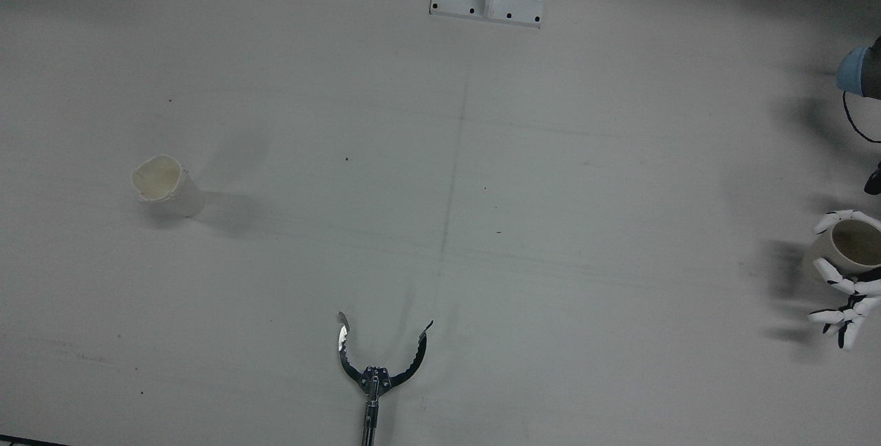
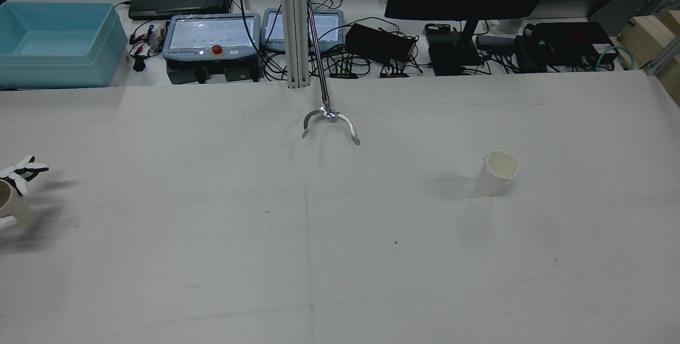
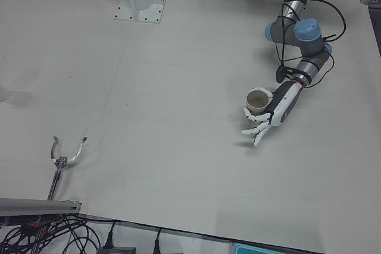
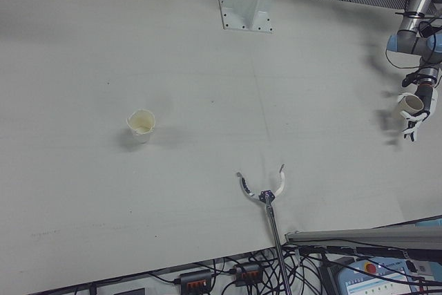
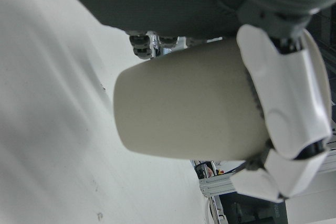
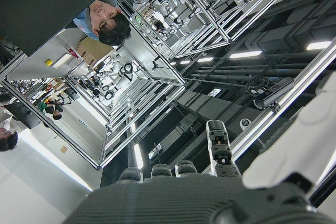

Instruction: Pour water

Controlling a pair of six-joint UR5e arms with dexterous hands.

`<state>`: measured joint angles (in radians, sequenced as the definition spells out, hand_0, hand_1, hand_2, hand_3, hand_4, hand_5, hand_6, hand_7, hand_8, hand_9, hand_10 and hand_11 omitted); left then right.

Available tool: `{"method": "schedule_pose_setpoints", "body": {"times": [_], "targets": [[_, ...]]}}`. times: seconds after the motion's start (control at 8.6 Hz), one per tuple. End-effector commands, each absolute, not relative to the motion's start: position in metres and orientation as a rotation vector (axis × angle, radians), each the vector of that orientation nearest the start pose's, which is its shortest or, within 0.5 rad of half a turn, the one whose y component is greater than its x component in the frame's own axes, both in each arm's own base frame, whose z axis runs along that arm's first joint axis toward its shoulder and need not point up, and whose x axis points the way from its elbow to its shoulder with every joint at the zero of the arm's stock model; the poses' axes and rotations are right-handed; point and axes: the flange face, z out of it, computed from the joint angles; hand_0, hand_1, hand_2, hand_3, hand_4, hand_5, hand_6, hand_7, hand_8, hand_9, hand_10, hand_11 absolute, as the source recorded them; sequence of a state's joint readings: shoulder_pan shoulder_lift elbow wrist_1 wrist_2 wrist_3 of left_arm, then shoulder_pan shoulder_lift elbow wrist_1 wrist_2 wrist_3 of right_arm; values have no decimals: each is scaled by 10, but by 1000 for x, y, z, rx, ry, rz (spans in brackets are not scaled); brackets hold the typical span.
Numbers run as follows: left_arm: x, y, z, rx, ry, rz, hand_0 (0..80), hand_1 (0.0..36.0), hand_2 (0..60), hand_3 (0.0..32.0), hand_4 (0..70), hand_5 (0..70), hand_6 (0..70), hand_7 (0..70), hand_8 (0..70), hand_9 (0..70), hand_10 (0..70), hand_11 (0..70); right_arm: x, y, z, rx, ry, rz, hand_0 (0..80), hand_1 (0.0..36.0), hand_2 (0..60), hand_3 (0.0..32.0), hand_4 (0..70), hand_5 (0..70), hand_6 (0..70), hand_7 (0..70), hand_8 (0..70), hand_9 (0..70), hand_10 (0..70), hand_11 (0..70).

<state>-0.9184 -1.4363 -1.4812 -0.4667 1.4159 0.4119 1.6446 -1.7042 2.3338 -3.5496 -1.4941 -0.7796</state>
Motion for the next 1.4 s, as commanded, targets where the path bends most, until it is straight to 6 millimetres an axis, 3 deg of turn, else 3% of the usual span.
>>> {"method": "schedule_pose_setpoints", "body": {"times": [0.0, 0.35, 0.47, 0.7, 0.81, 1.05, 1.16, 1.28], "targets": [[149, -444, 742, -120, 2123, -1527, 398, 102, 455, 0, 700, 161, 144, 214, 18, 28, 50, 68, 168, -368, 429, -1234, 2509, -2136, 334, 43, 73, 36, 71, 128, 14, 43, 6, 11, 0, 0], [147, -444, 726, -118, 2131, -1525, 409, 125, 514, 0, 700, 194, 145, 218, 20, 31, 55, 76, 166, -371, 433, -1216, 2513, -2148, 334, 43, 73, 36, 70, 129, 14, 41, 6, 11, 0, 0], [148, -445, 714, -121, 2137, -1525, 409, 131, 532, 0, 700, 196, 143, 216, 20, 31, 55, 77, 161, -384, 463, -1145, 2480, -2236, 347, 46, 74, 32, 70, 129, 13, 43, 5, 8, 0, 0], [151, -449, 685, -123, 2150, -1519, 408, 150, 600, 0, 700, 208, 144, 216, 22, 35, 56, 79, 143, -423, 558, -974, 2448, -2362, 372, 56, 84, 16, 52, 118, 6, 25, 9, 11, 0, 0], [152, -449, 676, -126, 2152, -1516, 411, 152, 600, 0, 700, 212, 145, 219, 23, 34, 55, 78, 123, -441, 602, -859, 2473, -2381, 372, 57, 78, 12, 29, 105, 0, 2, 18, 24, 7, 17], [150, -450, 666, -124, 2161, -1515, 410, 153, 600, 0, 700, 217, 146, 220, 23, 36, 56, 80, 77, -458, 689, -576, 2451, -2417, 381, 60, 79, 6, 49, 119, 8, 22, 23, 31, 18, 32], [149, -450, 666, -119, 2160, -1520, 411, 155, 600, 0, 700, 219, 146, 220, 24, 37, 56, 79, 42, -464, 711, -416, 2463, -2385, 385, 59, 74, 0, 57, 121, 14, 29, 28, 38, 22, 38], [148, -449, 667, -118, 2156, -1522, 411, 154, 600, 0, 700, 220, 145, 219, 23, 36, 56, 79, 29, -465, 712, -360, 2466, -2376, 387, 62, 76, 0, 52, 121, 15, 27, 27, 38, 28, 47]]}}
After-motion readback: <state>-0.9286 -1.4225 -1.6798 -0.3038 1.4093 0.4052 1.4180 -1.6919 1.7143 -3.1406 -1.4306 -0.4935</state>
